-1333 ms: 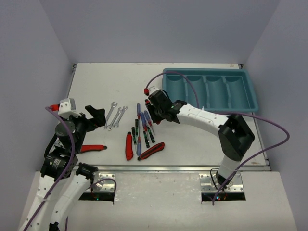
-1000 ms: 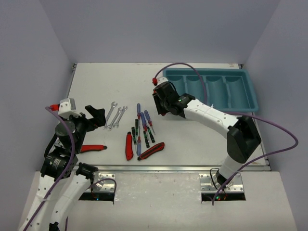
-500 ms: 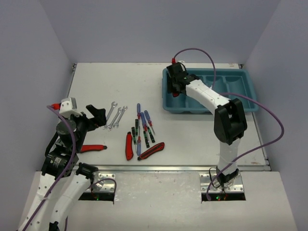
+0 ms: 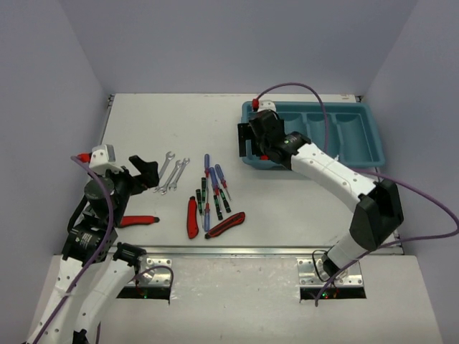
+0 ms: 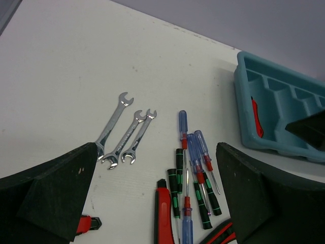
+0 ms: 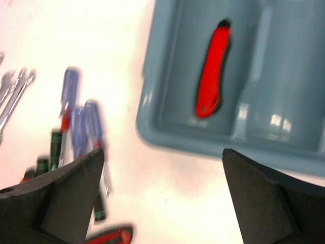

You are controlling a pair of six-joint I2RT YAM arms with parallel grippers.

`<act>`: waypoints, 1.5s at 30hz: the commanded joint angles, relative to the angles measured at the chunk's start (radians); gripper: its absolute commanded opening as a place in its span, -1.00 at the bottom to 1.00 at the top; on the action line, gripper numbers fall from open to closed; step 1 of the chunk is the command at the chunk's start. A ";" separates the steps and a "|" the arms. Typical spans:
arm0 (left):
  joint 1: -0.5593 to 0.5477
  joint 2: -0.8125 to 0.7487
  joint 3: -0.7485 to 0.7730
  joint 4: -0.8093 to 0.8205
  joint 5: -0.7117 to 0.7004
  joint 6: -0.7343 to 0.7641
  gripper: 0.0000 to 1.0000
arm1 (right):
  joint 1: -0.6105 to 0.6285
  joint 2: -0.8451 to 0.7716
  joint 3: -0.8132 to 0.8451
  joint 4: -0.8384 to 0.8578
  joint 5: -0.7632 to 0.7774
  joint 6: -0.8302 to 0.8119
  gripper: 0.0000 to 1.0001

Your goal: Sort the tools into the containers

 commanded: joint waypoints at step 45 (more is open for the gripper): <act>-0.464 0.842 -0.221 0.077 -0.116 -0.499 0.28 | 0.008 -0.255 -0.412 -0.078 0.001 0.043 0.96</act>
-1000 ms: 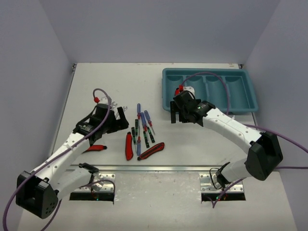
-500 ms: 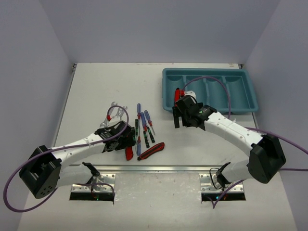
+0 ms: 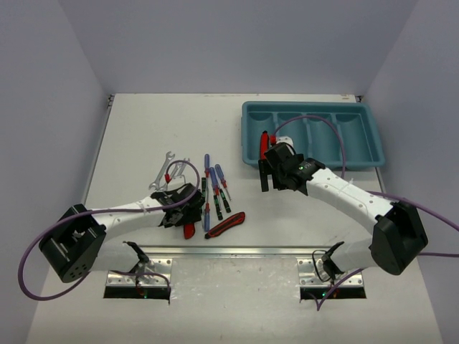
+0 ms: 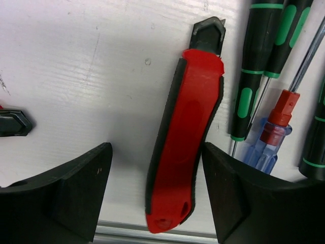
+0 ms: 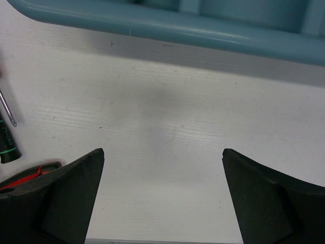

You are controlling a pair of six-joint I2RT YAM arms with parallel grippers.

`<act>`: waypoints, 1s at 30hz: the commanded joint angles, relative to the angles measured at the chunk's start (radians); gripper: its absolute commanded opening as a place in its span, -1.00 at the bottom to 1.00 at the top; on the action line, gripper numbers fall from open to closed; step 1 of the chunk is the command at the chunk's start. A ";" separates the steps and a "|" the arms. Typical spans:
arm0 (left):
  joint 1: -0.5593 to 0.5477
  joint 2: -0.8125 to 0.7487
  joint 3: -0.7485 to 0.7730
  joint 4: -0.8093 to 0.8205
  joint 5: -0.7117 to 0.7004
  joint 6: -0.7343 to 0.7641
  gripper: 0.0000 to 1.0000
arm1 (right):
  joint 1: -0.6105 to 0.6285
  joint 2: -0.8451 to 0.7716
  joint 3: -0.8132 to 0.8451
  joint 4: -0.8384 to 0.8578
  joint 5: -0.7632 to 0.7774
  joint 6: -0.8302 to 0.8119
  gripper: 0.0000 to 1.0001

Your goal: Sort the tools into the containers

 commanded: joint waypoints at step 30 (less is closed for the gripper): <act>-0.033 -0.566 -0.026 0.374 0.185 -0.210 -1.00 | 0.216 -0.095 -0.244 0.921 -0.871 0.163 0.54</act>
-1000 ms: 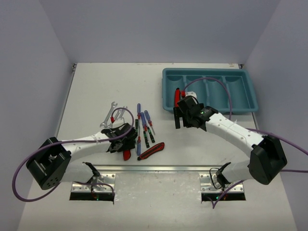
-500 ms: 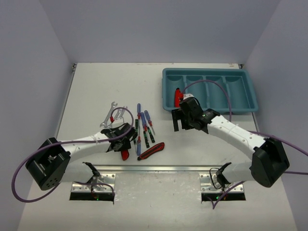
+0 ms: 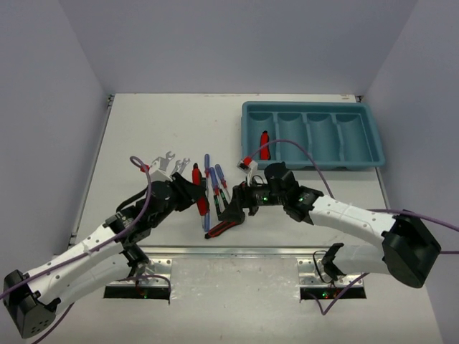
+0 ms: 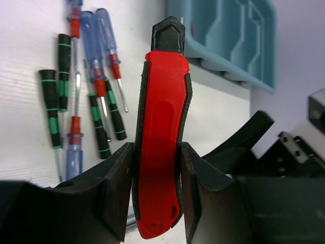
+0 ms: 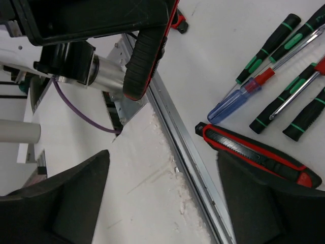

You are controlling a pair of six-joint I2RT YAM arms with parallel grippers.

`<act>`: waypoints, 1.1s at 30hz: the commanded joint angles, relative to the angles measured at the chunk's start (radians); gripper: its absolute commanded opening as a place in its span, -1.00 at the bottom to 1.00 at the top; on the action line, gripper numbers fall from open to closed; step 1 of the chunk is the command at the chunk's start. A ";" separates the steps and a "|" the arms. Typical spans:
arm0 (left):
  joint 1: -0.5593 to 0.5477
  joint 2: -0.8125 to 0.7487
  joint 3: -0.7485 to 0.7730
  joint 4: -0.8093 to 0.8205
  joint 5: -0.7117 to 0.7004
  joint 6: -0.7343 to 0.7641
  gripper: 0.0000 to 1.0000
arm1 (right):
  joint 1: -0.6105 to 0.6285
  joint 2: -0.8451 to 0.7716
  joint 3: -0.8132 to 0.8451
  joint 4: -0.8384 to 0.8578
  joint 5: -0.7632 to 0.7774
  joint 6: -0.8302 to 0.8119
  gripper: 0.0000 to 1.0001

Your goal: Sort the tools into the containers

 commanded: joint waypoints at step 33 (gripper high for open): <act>-0.069 0.198 0.249 0.066 -0.037 0.085 1.00 | 0.059 0.131 0.192 -0.036 0.382 0.060 -1.00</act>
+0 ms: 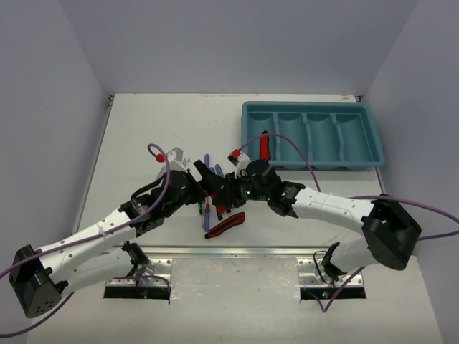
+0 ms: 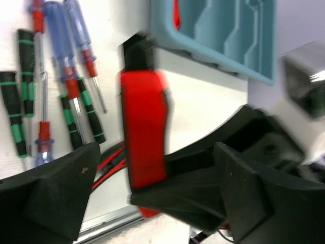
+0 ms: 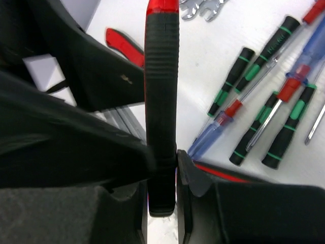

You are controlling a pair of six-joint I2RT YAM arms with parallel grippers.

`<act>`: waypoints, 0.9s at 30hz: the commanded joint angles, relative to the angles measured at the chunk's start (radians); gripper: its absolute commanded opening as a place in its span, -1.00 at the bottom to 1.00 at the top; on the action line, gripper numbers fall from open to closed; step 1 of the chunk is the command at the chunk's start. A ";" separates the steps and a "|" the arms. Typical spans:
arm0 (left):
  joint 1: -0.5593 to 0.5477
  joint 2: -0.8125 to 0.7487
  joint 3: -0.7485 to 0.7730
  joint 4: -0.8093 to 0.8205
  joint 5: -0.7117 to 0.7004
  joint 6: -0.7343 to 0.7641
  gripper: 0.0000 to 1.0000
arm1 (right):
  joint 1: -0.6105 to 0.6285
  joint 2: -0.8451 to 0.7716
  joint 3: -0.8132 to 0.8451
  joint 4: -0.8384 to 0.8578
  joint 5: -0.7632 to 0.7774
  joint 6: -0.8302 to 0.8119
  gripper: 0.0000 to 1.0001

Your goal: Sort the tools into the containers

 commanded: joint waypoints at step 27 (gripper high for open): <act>-0.011 0.086 0.245 -0.431 -0.191 0.482 1.00 | -0.469 0.546 0.986 -0.849 0.489 -0.239 0.30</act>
